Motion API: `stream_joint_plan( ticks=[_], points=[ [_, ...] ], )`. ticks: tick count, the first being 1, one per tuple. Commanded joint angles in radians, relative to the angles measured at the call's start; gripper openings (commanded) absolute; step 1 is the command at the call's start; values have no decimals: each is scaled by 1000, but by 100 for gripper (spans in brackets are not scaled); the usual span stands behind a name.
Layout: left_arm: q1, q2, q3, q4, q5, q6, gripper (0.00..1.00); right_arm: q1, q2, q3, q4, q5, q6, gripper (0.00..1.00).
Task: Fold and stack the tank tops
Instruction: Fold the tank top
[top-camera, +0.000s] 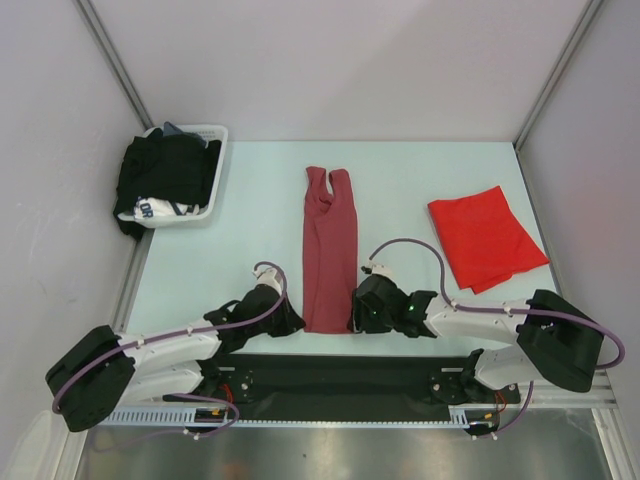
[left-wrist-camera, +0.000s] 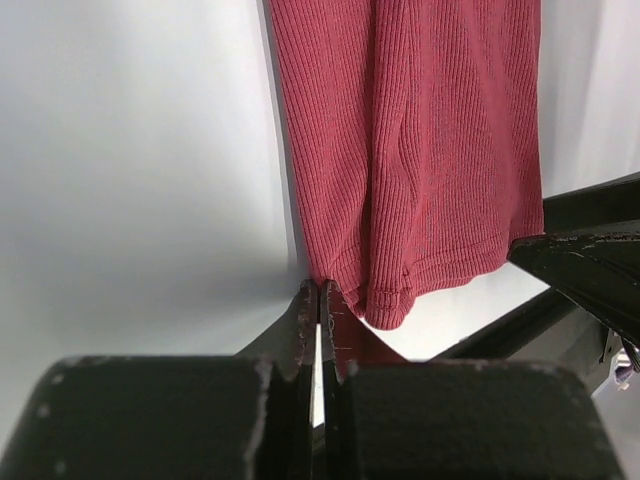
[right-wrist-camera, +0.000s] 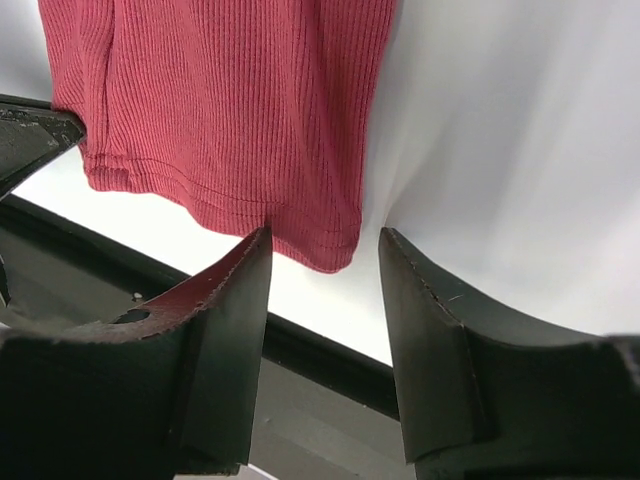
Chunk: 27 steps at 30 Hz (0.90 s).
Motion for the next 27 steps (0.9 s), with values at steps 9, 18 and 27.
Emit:
stream_joint_plan(
  ticks=[9, 18, 27],
  points=[
    [-10, -16, -9, -30, 14, 4, 0, 6, -67, -35, -24, -24, -7, 47],
    [-18, -13, -9, -22, 40, 1, 0, 1, 15, -39, 79, -105, -22, 29],
    [-133, -72, 45, -168, -46, -41, 0, 86, -57, -30, -2, -76, 7, 0]
  ],
)
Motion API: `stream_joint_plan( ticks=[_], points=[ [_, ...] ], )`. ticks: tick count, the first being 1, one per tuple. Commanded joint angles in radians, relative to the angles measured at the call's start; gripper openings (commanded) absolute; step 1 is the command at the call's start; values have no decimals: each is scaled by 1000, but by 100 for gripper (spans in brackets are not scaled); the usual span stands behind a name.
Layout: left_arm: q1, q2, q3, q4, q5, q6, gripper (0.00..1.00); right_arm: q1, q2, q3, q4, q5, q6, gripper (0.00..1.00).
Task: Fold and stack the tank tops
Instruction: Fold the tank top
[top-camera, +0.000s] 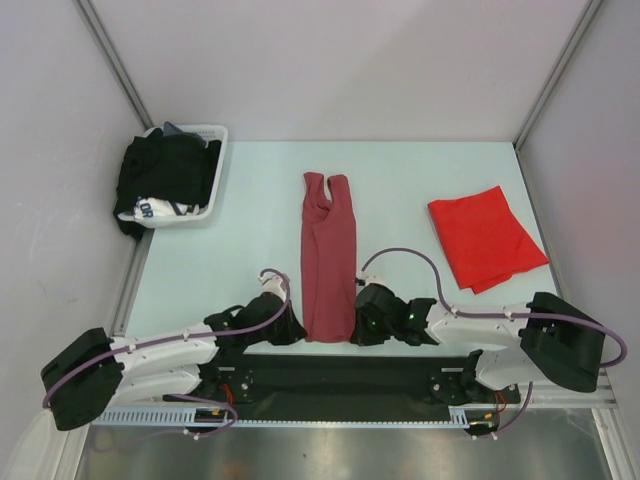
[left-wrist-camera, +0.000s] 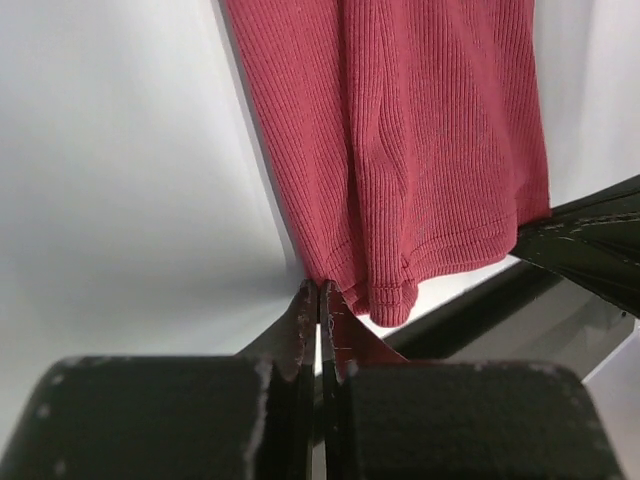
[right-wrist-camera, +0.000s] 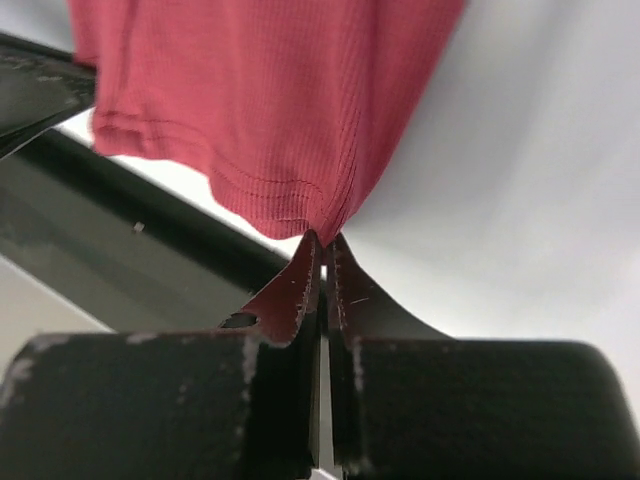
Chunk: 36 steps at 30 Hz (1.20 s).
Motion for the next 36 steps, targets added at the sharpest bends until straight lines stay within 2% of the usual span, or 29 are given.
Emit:
stream_joint_plan(
  ticks=[1, 6, 10, 11, 12, 17, 27, 29, 33, 34, 36],
  points=[
    [-41, -38, 34, -87, -14, -36, 0, 46, -54, 3, -39, 11, 25, 0],
    [-50, -109, 31, -156, -39, -53, 0, 57, -93, 23, -83, 36, 23, 0],
    [-50, -138, 23, -167, -46, -54, 0, 57, -82, 55, -135, 56, 17, 43],
    [-52, -135, 17, -164, -43, -56, 0, 57, -81, 56, -135, 57, 20, 57],
    [-50, -126, 14, -153, -35, -57, 0, 57, -81, 52, -131, 59, 23, 60],
    [-52, -100, -2, -112, -17, -62, 0, 57, -70, 44, -108, 65, 31, 61],
    [-52, -92, 0, -104, -12, -60, 0, 44, 2, 59, -28, 38, 17, 52],
    [-50, -91, 1, -106, -12, -59, 0, 39, 19, 66, -19, 31, 6, 45],
    [-52, -94, 12, -109, 6, -59, 0, 37, 47, 101, -42, 22, -20, 7],
    [-50, -95, 20, -115, 8, -60, 0, 39, 50, 113, -71, 25, -23, 0],
    [-52, -101, 47, -147, 10, -62, 0, 40, 42, 132, -88, 25, -28, 0]
  ],
)
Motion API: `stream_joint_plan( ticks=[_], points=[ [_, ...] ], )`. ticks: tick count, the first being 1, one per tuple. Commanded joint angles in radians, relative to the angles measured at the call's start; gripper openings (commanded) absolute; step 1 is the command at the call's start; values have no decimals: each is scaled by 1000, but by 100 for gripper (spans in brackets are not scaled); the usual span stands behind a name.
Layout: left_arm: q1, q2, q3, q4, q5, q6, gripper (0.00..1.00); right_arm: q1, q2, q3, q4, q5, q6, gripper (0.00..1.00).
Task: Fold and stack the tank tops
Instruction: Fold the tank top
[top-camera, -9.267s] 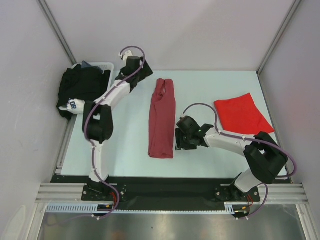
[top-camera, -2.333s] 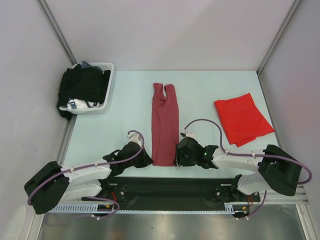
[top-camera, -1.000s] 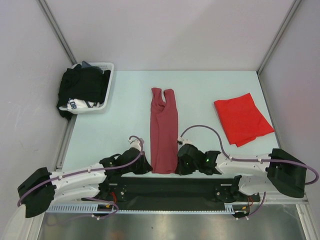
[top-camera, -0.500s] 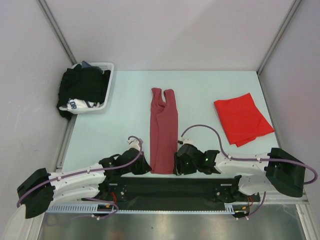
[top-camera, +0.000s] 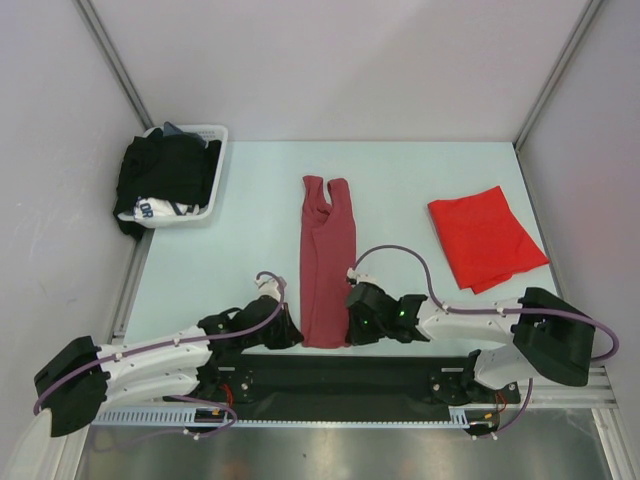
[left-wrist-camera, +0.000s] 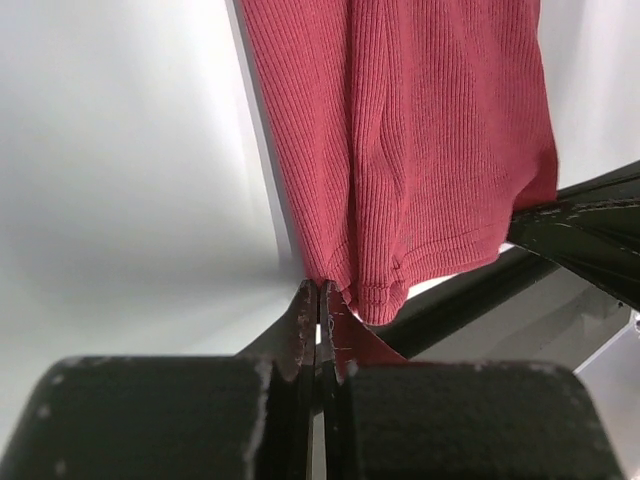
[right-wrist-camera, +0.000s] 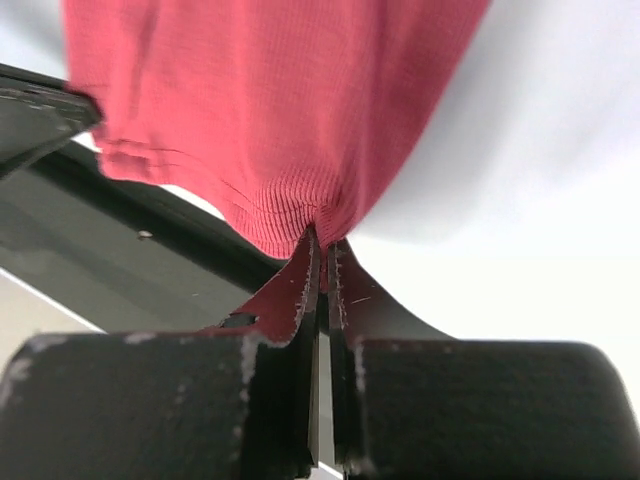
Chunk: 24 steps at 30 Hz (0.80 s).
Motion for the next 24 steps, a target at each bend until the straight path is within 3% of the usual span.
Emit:
stream_joint_plan(
  ticks=[1, 10, 24],
  points=[
    [-9, -14, 58, -36, 18, -10, 0, -1, -17, 60, -27, 1, -18, 0],
    [19, 53, 259, -152, -82, 88, 0, -115, -88, 155, -109, -14, -104, 0],
    [365, 305, 489, -95, -4, 291, 0, -434, 155, 417, -149, -192, -322, 0]
  ],
)
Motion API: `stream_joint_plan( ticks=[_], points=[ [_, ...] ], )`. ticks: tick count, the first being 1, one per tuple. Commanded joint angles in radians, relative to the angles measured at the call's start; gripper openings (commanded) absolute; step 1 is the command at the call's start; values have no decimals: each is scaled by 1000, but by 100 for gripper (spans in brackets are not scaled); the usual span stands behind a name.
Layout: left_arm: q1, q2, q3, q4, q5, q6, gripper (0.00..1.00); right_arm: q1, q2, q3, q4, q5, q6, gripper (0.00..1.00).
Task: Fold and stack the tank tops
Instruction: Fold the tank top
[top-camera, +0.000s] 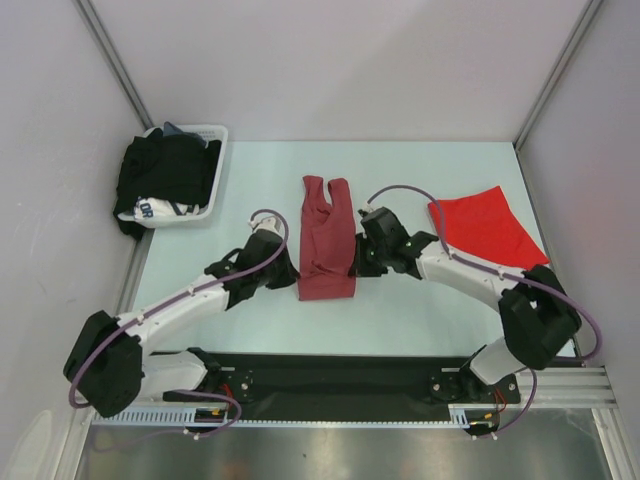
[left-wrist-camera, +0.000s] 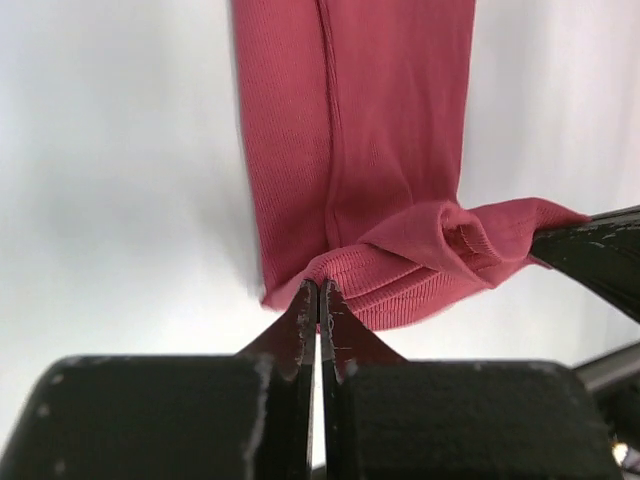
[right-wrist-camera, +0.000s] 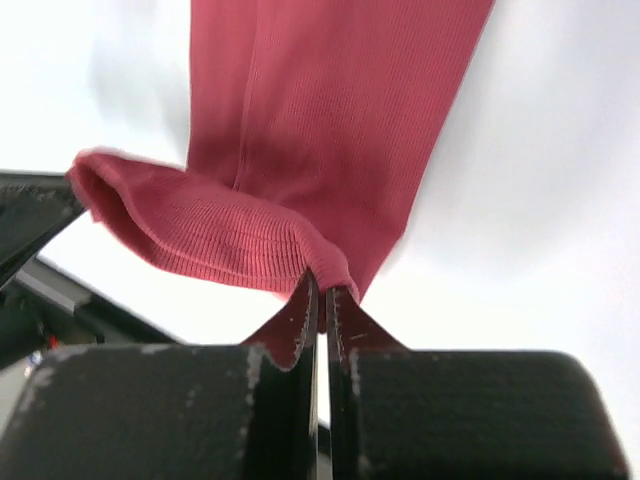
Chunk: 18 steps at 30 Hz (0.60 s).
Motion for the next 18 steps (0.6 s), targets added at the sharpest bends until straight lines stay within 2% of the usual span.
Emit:
stream_joint_plan(
  ticks=[1, 4, 10, 14, 18],
  points=[
    [56, 71, 95, 42, 25, 92, 0, -61, 84, 114, -26, -63, -101, 0],
    [117, 176, 167, 62, 53, 119, 0, -101, 185, 223, -58, -67, -130, 0],
    [168, 354, 305, 117, 108, 149, 0, -146, 360, 421, -111, -70, -161, 0],
    [180, 455, 417, 93, 102, 156, 0, -167, 433, 513, -132, -78, -165, 0],
    [191, 528, 463, 94, 108, 156, 0, -189, 469, 578, -163, -69, -170, 1]
  ],
)
